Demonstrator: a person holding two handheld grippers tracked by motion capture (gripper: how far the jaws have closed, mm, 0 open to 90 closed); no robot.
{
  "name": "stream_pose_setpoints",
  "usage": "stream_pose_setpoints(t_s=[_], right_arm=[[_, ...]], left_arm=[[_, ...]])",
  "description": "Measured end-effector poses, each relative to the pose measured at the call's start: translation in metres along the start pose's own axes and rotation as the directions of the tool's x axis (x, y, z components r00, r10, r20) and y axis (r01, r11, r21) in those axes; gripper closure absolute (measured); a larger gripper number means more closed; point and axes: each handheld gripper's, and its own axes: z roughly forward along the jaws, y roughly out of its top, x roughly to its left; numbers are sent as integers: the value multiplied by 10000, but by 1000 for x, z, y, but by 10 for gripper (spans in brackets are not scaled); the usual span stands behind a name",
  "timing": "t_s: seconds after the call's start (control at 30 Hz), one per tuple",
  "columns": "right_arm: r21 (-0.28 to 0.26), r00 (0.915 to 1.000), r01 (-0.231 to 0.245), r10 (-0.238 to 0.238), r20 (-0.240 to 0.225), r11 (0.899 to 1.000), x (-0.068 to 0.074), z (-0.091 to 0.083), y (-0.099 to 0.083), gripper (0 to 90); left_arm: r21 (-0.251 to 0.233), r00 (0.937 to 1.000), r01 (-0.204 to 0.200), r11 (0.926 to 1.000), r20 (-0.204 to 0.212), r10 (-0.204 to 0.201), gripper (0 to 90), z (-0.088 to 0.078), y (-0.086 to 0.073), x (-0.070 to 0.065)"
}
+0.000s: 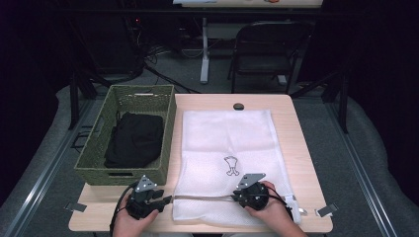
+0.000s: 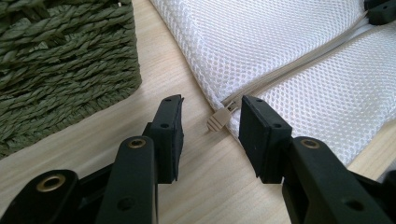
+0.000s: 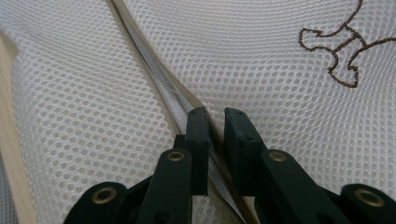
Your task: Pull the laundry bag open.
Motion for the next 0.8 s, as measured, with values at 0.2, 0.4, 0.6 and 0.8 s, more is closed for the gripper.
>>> stream_pose_setpoints(t_s=[0.2,0.4,0.6,0.8], right_arm=[[47,9998,142,-142,105,9999,1,0,0,825],[58,9999,101,-101,87,9999,1,0,0,833],[55,10000,76,-77,56,10000,0,0,0,831],[43,10000,14,-14,-34,10000,-1,0,0,822]], left_arm=[[-29,10000,-24,10000,5,25,598,0,0,1],[-200,10000,24,9998,-12,-25,594,-3,1,1],[-376,9999,-164,9992,30,165,592,-12,5,-3],[-421,9991,-423,9982,16,424,590,-23,12,-14]])
